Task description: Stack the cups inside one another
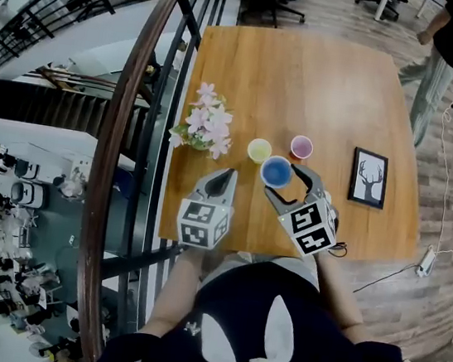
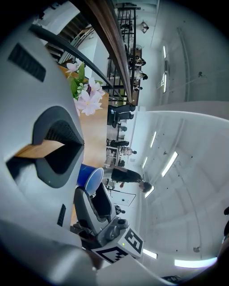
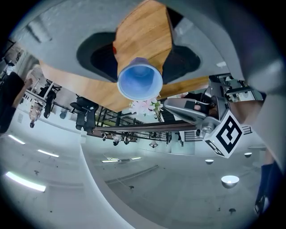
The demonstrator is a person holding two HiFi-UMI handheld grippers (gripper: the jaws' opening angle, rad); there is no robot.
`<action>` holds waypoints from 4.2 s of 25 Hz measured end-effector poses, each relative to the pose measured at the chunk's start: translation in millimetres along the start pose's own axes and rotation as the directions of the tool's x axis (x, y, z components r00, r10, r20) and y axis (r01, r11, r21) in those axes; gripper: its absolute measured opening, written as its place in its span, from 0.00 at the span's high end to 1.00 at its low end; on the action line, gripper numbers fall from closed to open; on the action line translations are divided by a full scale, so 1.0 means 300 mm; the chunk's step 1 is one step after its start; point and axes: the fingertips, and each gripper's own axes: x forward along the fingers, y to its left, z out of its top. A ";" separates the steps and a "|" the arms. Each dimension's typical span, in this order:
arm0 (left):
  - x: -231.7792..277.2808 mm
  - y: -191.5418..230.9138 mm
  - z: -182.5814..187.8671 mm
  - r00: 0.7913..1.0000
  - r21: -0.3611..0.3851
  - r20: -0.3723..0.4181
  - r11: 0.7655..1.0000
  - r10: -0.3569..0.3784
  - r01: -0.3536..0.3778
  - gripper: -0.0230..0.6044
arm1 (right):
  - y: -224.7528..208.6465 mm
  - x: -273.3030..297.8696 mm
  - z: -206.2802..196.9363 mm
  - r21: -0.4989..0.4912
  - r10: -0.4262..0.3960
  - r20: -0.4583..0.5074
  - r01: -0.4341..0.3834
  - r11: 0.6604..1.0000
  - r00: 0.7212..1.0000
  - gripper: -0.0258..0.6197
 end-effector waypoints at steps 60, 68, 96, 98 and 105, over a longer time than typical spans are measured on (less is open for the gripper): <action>0.212 0.093 -0.114 0.990 -0.122 -0.136 0.992 0.025 -0.041 0.94 | -0.196 0.329 0.069 0.024 0.119 0.001 -0.119 0.993 0.993 0.48; 0.226 0.113 -0.152 0.987 -0.136 -0.160 0.989 0.032 -0.054 0.94 | -0.184 0.382 0.027 0.036 0.146 -0.026 -0.145 0.989 0.989 0.48; 0.275 0.157 -0.194 0.980 -0.163 -0.195 0.985 0.021 -0.054 0.94 | -0.141 0.521 -0.119 0.035 0.200 -0.157 -0.197 0.980 0.967 0.47; 0.278 0.160 -0.195 0.981 -0.164 -0.195 0.985 0.019 -0.052 0.94 | -0.137 0.530 -0.118 0.034 0.203 -0.150 -0.200 0.979 0.968 0.47; 0.277 0.168 -0.198 0.980 -0.167 -0.198 0.985 0.018 -0.052 0.94 | -0.120 0.535 -0.124 0.030 0.218 -0.161 -0.216 0.976 0.963 0.47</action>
